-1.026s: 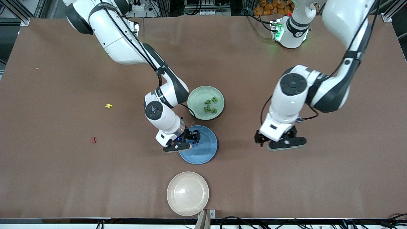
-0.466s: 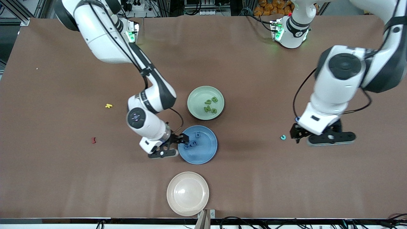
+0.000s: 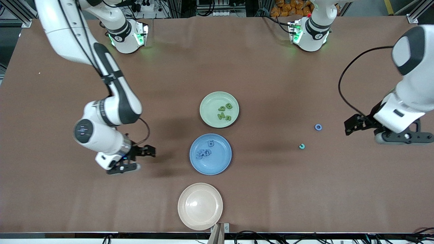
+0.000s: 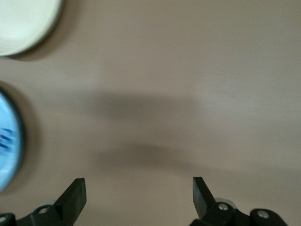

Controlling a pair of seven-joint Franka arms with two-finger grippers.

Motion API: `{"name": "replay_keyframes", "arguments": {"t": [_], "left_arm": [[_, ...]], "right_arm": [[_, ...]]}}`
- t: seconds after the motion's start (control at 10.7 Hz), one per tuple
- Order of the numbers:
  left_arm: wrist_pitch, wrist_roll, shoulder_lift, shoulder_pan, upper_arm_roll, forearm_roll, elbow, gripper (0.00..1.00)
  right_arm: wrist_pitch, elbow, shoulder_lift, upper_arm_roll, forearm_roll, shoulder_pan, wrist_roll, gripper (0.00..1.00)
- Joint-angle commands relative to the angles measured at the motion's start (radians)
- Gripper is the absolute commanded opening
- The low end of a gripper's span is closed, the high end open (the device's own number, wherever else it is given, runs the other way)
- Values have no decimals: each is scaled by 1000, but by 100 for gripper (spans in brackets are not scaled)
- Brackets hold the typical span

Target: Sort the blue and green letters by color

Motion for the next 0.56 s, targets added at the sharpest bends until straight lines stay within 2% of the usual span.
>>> {"name": "replay_keyframes", "arguments": {"t": [0.0,0.28,0.47], "left_arm": [[-169,15,-27,-62,79,-37,73,100],[-191,15,-70,-57,100,-24,75,100],[-191,17,-66,-60,126,-6,82,100]], "right_arm": [[-3,-150,-144,-63,-15,-59,-111,100],[-49,-187,-220,-170,-15,-89,-118,100],[-79,-194,-290,-207,-15,-97,-118,100]]}}
